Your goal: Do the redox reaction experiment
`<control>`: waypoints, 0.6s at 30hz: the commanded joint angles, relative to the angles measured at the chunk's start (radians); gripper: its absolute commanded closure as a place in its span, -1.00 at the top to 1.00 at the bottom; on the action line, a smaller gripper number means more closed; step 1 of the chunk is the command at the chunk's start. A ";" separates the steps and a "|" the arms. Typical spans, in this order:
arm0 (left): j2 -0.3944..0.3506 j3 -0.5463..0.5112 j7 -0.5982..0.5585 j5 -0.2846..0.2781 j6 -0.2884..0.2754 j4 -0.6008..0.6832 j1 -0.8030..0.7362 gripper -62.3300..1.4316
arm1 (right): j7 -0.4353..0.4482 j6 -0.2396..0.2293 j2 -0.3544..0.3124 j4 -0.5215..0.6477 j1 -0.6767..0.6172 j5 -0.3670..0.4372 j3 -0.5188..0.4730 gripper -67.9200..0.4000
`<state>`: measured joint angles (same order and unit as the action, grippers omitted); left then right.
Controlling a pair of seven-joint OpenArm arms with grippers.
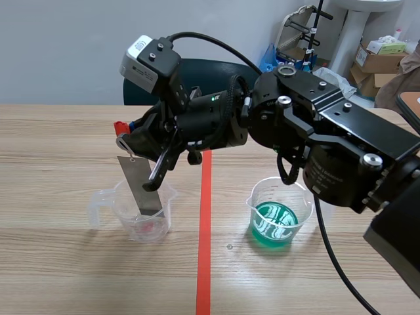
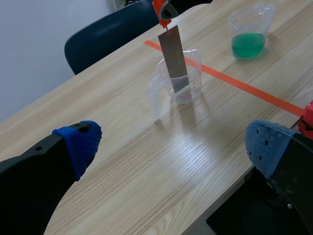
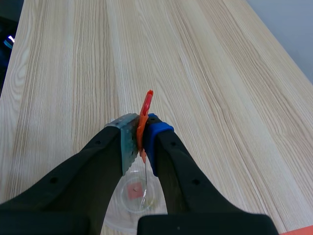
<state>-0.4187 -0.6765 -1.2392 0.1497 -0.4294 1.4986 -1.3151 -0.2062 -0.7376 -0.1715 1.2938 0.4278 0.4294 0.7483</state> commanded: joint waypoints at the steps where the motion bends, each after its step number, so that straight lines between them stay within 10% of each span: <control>1: 0.002 0.005 -0.013 -0.010 -0.003 0.006 -0.002 1.00 | 0.022 -0.008 0.014 0.005 0.015 0.004 -0.001 -0.96; 18: 0.002 0.005 -0.013 -0.010 -0.003 0.006 -0.002 1.00 | 0.018 -0.008 0.014 0.005 0.015 -0.026 -0.001 -0.97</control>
<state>-0.4187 -0.6765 -1.2392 0.1497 -0.4294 1.4986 -1.3151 -0.2058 -0.7376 -0.1715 1.2938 0.4282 0.3923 0.7483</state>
